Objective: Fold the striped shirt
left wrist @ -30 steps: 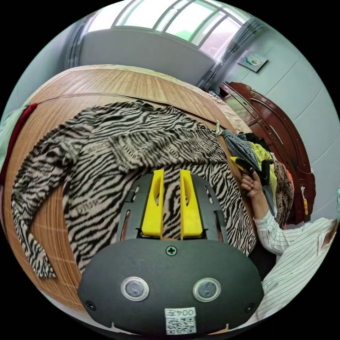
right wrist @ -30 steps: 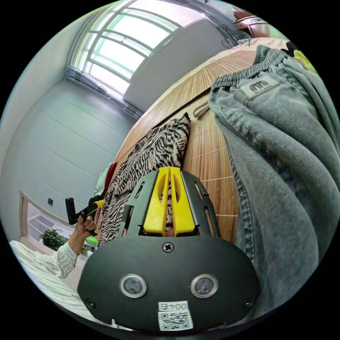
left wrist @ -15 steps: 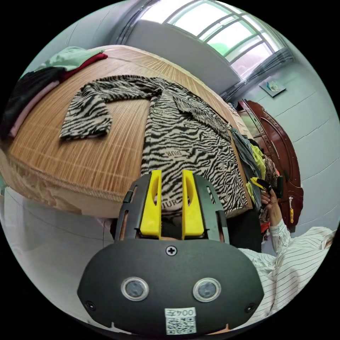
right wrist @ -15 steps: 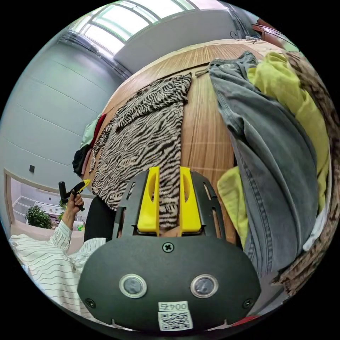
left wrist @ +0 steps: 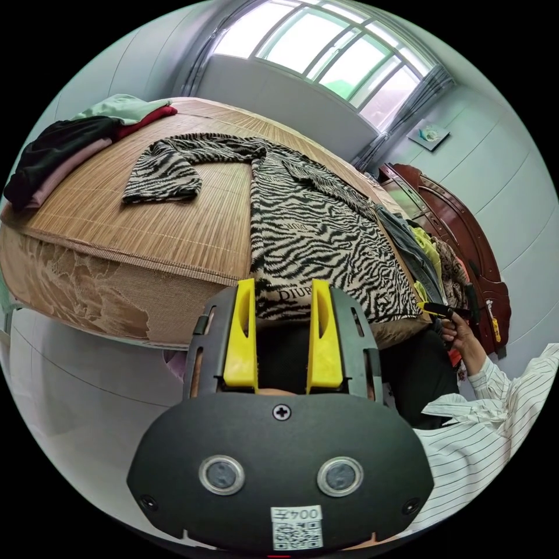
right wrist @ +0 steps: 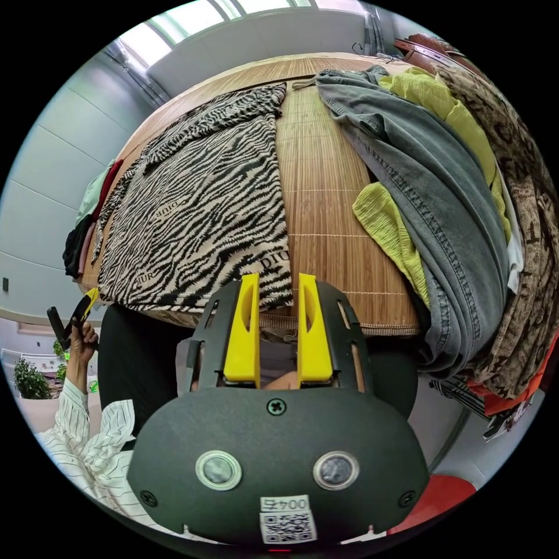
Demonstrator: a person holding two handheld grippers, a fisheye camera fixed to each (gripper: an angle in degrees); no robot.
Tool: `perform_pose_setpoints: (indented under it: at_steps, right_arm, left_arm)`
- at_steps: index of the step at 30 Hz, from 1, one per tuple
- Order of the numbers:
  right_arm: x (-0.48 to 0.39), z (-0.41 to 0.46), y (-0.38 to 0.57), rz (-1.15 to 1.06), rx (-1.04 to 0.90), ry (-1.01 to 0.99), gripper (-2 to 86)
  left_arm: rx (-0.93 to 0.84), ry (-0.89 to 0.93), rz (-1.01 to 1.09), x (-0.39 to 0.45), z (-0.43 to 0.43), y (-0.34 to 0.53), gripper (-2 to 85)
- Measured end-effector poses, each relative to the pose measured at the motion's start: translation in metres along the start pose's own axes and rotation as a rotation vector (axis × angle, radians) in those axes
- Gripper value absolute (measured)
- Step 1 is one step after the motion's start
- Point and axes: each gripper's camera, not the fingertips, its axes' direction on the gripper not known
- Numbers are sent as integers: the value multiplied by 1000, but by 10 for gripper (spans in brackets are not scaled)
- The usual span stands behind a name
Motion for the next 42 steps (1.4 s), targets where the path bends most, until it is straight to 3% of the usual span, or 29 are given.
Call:
perform_pose_setpoints:
  at_steps: [10,14,20,28,37,42]
  right_arm:
    - [-11,-22,-8,-4,-40,46,81]
    - [-13,-32,-10,-11,-55,115,17]
    - [6,-52,-2,19,-101,20,-6]
    - [35,-75,29,-6,-162,-29,4]
    - [67,-133,29,36,-105,9,54]
    - [41,-156,17,-44,9,-174,41]
  left_arm:
    - [-1,-62,-31,-2,-43,13,131]
    - [-30,-98,-37,4,-50,6,109]
    - [-35,60,-97,-3,-88,1,34]
    - [-82,86,-101,-15,-125,11,33]
    - [57,-22,-177,-52,-188,-31,105]
    - [99,-266,-127,-62,-181,-98,108]
